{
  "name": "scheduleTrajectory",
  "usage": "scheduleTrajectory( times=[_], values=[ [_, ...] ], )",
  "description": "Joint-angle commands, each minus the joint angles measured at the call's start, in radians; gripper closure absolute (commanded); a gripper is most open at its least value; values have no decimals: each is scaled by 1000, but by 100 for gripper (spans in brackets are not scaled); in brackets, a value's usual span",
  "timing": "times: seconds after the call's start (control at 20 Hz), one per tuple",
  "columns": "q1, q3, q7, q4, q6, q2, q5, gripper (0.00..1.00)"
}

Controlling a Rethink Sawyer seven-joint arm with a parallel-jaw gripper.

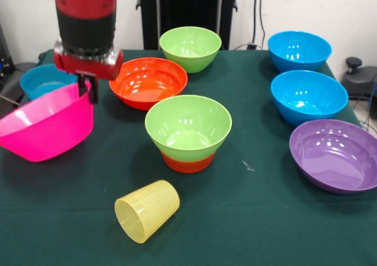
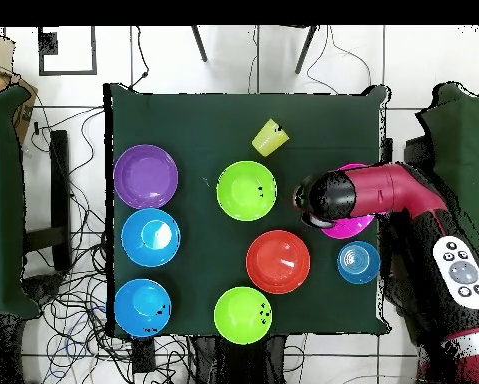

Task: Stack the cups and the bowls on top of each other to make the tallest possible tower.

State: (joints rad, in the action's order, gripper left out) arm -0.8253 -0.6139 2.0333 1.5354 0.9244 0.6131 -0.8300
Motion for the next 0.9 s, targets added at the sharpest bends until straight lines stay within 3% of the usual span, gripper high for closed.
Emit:
scheduleTrajectory(
  times=[0.05,0.35,0.9],
  values=[
    [49,2,-160,137,62,136,45,100],
    [80,26,-110,169,33,177,37,100],
    [140,61,-87,169,103,248,28,100]
  ],
)
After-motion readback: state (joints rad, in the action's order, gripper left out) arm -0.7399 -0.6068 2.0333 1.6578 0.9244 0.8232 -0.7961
